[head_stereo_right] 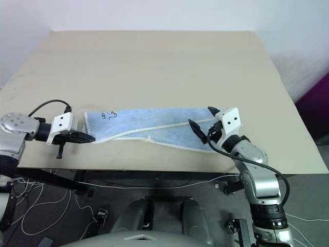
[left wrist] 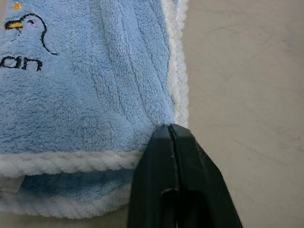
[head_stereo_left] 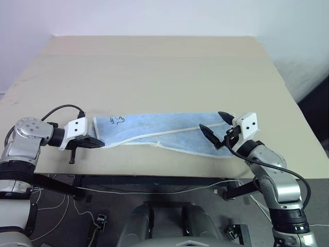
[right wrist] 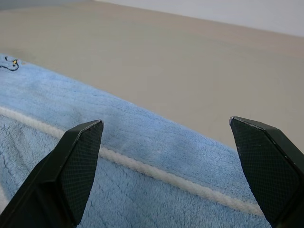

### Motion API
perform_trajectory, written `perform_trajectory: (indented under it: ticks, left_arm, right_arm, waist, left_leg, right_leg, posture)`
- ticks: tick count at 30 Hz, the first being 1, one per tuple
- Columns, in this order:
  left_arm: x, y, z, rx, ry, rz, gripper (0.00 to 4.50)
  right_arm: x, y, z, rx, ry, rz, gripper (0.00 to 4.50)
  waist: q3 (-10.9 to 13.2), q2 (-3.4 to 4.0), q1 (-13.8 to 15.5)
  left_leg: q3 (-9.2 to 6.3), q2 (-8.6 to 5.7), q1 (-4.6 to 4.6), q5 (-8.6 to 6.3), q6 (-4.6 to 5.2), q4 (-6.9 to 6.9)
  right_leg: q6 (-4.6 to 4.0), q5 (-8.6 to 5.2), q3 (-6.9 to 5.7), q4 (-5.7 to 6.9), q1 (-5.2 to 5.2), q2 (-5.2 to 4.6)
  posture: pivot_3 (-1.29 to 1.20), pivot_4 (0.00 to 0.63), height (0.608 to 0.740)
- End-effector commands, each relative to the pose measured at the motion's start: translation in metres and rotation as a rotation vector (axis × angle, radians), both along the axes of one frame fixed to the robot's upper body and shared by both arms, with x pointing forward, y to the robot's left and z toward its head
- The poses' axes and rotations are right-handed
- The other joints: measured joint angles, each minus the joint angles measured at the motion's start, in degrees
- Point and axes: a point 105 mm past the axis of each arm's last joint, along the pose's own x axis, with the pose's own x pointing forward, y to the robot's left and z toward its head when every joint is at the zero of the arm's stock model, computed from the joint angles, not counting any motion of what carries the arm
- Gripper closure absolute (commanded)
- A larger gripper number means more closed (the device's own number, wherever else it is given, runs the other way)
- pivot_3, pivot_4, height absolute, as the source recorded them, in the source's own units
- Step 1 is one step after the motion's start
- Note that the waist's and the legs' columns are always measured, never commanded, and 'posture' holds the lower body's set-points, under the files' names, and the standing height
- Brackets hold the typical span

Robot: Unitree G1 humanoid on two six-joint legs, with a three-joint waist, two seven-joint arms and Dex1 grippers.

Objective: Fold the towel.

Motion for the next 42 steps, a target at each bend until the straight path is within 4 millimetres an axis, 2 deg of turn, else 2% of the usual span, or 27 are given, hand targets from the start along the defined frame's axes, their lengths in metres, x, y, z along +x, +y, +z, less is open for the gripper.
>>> perform_trajectory:
  ticks: [1, 8, 11, 14, 17, 26, 29, 35, 40, 42]
  left_arm:
    - [-0.001, -0.002, 0.008, -0.02, -0.04, -0.01, 4.47]
    - [-0.006, -0.004, 0.015, -0.048, -0.025, -0.026, 4.47]
    - [-0.006, -0.004, 0.013, -0.024, -0.044, -0.045, 3.94]
    - [-0.002, -0.003, 0.009, 0.038, -0.131, -0.065, 2.94]
    - [0.0, -0.003, 0.005, 0.053, -0.146, -0.072, 2.04]
    - [0.002, -0.001, -0.008, 0.111, -0.151, -0.089, 2.04]
    - [0.006, -0.001, -0.009, 0.122, -0.17, -0.082, 2.6]
    - [0.011, -0.003, -0.008, 0.113, -0.191, -0.074, 4.45]
    - [0.011, -0.002, -0.003, 0.077, -0.187, -0.067, 4.48]
    - [0.014, -0.004, 0.006, 0.011, -0.178, -0.027, 4.48]
  right_arm:
    - [-0.002, 0.001, 0.008, -0.002, -0.029, 0.011, 0.0]
    - [0.001, 0.002, 0.008, -0.001, -0.029, 0.011, 0.0]
    - [0.002, 0.002, 0.008, 0.0, -0.03, 0.012, 0.0]
    - [0.002, 0.004, 0.008, 0.001, -0.032, 0.016, 0.0]
    - [0.002, 0.004, 0.009, 0.001, -0.033, 0.017, 0.0]
    - [0.001, 0.003, 0.009, -0.003, -0.031, 0.015, 0.0]
    - [0.001, 0.003, 0.01, -0.004, -0.031, 0.016, 0.0]
    - [0.001, 0.002, 0.011, -0.006, -0.033, 0.015, 0.0]
    - [0.001, 0.002, 0.011, -0.007, -0.034, 0.013, 0.0]
    - [0.002, 0.002, 0.011, -0.007, -0.034, 0.013, 0.0]
  waist:
    - [0.0, 0.0, -0.01]
    - [0.0, 0.0, -0.01]
    - [0.0, 0.0, -0.01]
    - [0.0, 0.0, 0.04]
    - [0.0, 0.0, 0.07]
    - [-0.02, 0.03, 0.09]
    - [-0.09, 0.14, 0.19]
    - [-0.09, 0.14, 0.29]
    - [-0.09, 0.15, 0.19]
    - [-0.09, 0.14, 0.15]
  left_leg:
    - [0.0, 0.0, 0.0, 0.0, 0.0, 0.0]
    - [0.01, 0.0, 0.0, 0.0, 0.0, 0.0]
    - [0.0, 0.0, 0.0, 0.0, 0.0, 0.0]
    - [0.01, 0.0, 0.0, 0.0, 0.0, 0.0]
    - [0.0, 0.0, 0.0, 0.0, 0.0, 0.0]
    - [0.01, -0.01, 0.01, 0.0, 0.0, 0.0]
    - [0.01, -0.02, 0.11, 0.0, 0.0, 0.0]
    - [-0.01, -0.02, 0.2, 0.0, 0.0, 0.05]
    - [-0.01, -0.01, 0.2, 0.0, 0.0, 0.05]
    - [-0.01, -0.01, 0.2, 0.0, 0.0, 0.05]
  right_leg:
    - [0.0, 0.0, 0.0, 0.0, 0.0, 0.0]
    - [0.0, 0.0, 0.0, 0.0, 0.0, -0.01]
    - [0.0, 0.0, 0.0, 0.0, 0.0, -0.01]
    - [0.0, 0.0, 0.0, 0.0, 0.0, -0.02]
    - [0.0, 0.0, 0.0, 0.0, -0.01, -0.02]
    - [0.0, 0.0, 0.0, 0.0, 0.01, -0.02]
    - [0.0, 0.0, 0.0, 0.01, 0.11, -0.02]
    - [0.0, 0.0, -0.03, 0.08, 0.22, 0.0]
    - [0.0, 0.0, -0.03, 0.09, 0.21, 0.01]
    - [0.0, 0.0, -0.03, 0.09, 0.21, 0.01]
  posture:
    - [0.0, 0.15, 0.74]
    - [0.0, 0.15, 0.74]
    - [0.0, 0.15, 0.74]
    - [0.0, 0.15, 0.74]
    - [0.0, 0.15, 0.74]
    - [0.0, 0.15, 0.74]
    - [0.0, 0.15, 0.74]
    - [0.0, 0.15, 0.74]
    - [0.0, 0.15, 0.74]
    - [0.0, 0.15, 0.74]
